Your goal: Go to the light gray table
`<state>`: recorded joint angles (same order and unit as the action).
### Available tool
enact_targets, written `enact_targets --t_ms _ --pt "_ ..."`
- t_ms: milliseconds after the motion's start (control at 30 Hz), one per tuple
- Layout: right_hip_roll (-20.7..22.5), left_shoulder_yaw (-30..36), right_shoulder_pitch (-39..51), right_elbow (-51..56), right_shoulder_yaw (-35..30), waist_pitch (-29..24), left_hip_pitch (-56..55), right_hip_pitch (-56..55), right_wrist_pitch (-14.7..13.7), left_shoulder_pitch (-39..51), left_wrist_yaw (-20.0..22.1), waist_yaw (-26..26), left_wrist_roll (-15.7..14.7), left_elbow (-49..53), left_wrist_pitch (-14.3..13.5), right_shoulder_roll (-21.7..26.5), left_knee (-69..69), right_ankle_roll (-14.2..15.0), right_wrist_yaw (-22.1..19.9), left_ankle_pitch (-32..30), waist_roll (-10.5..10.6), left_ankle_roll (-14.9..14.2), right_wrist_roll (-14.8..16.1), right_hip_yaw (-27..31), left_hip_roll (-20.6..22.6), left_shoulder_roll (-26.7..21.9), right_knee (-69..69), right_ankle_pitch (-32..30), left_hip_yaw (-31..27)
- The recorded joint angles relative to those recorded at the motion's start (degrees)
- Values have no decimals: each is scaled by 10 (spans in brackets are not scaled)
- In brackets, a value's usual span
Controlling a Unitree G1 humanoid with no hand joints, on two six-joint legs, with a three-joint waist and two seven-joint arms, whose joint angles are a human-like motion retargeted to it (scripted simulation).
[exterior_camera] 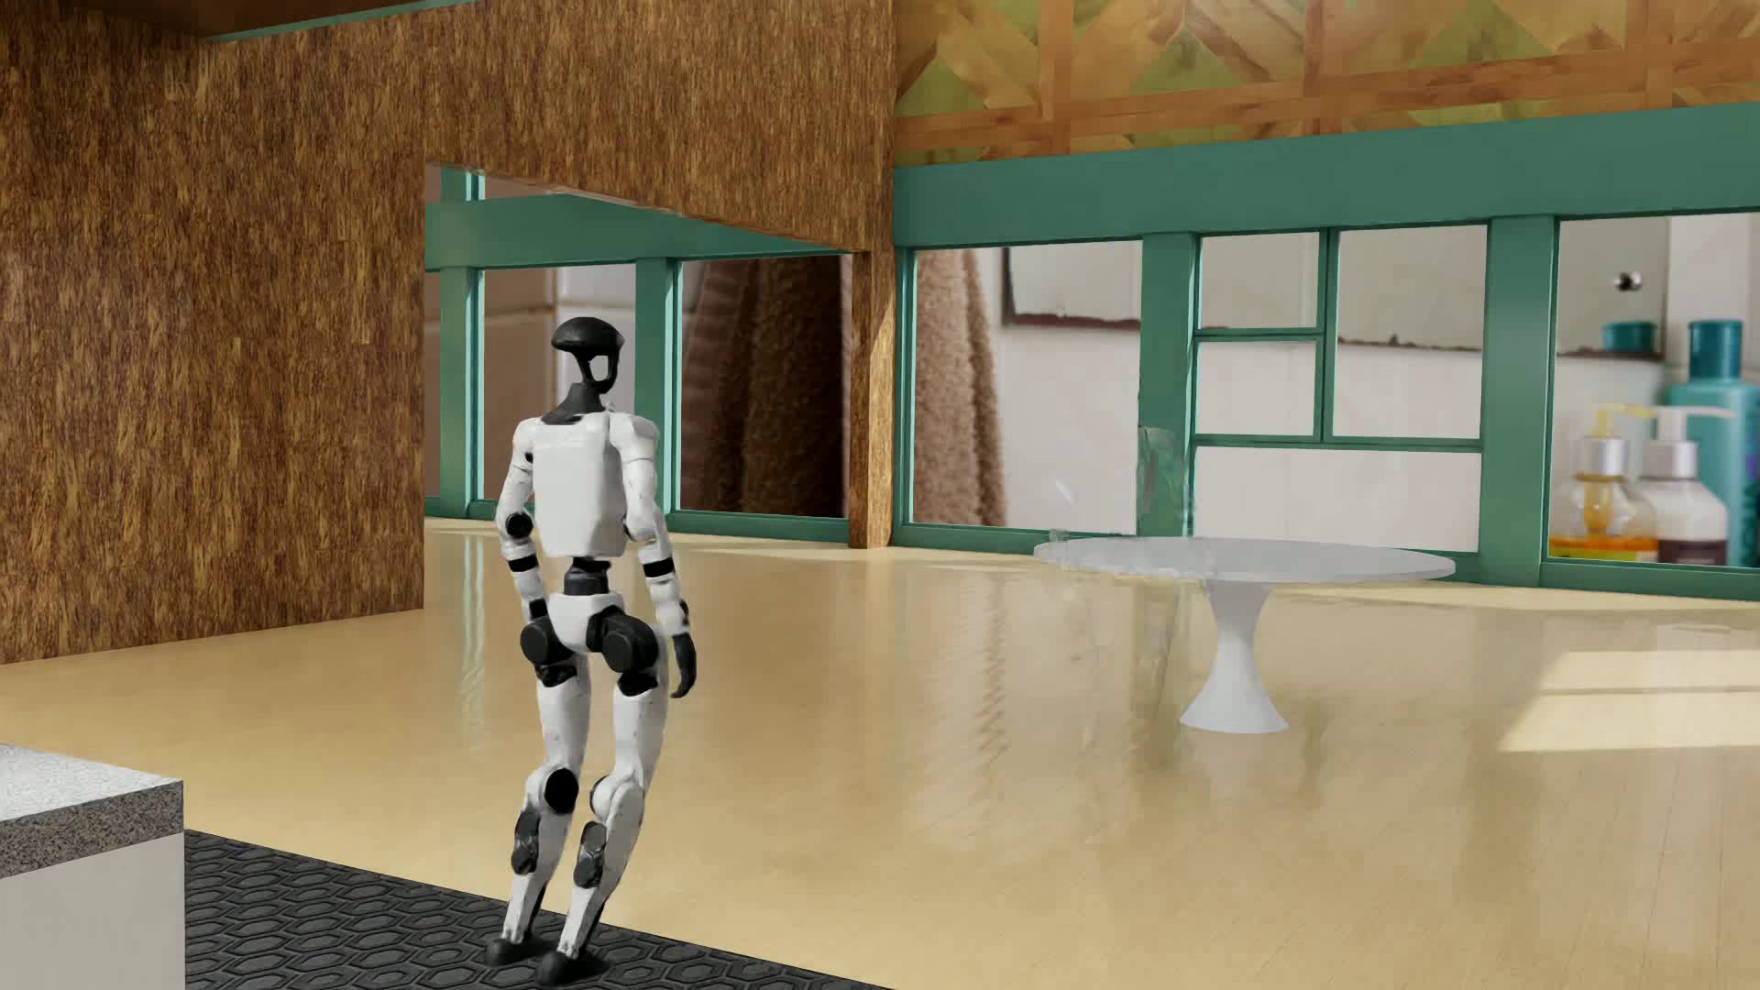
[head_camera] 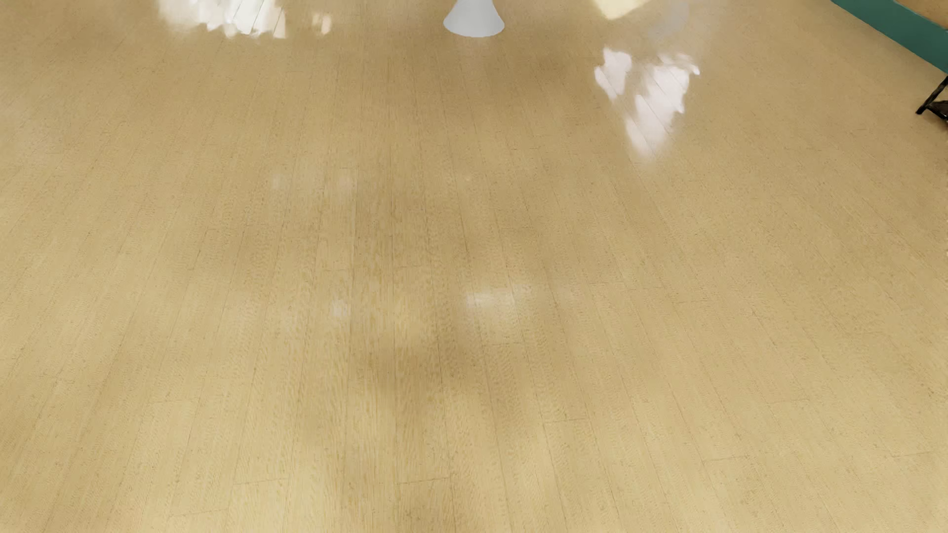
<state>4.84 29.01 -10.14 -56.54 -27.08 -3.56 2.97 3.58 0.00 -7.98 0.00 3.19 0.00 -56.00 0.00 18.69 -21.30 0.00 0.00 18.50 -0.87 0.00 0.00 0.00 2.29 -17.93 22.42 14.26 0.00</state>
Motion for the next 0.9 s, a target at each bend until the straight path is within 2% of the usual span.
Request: enact_targets --t_ms 400,467,567,600,667,733,900 --pt "-6 7 -23 16 17 5 -8 -17 0 -28 0 -3 0 -14 0 6 10 0 0 16 -6 0 0 0 14 -5 21 38 0" --pt "-6 15 -30 21 24 -1 -7 -48 0 -32 0 5 0 -25 0 9 5 0 0 12 -6 0 0 0 20 -6 76 25 0" --pt "-13 21 -37 15 33 -24 10 -151 0 -36 0 23 0 -25 0 13 -7 0 0 18 -4 0 0 0 23 -7 272 -80 0" --pt "-16 18 -40 12 36 -31 16 -199 0 -36 0 32 0 -21 0 13 -9 0 0 23 -6 0 0 0 26 -9 357 -98 0" --pt "-22 12 -57 8 41 -42 29 -274 0 -33 0 55 0 -16 0 9 -11 0 0 32 -9 0 0 0 26 -15 450 -69 0" --pt "-26 0 -80 -9 36 -48 41 -310 0 -23 0 77 0 -14 0 5 -12 0 0 34 -5 0 0 0 18 -17 395 -49 0" --pt "-28 -26 -120 -78 -38 -47 74 -302 0 -7 0 82 0 33 0 -7 -11 0 0 34 -5 0 0 0 12 -25 54 -47 0"
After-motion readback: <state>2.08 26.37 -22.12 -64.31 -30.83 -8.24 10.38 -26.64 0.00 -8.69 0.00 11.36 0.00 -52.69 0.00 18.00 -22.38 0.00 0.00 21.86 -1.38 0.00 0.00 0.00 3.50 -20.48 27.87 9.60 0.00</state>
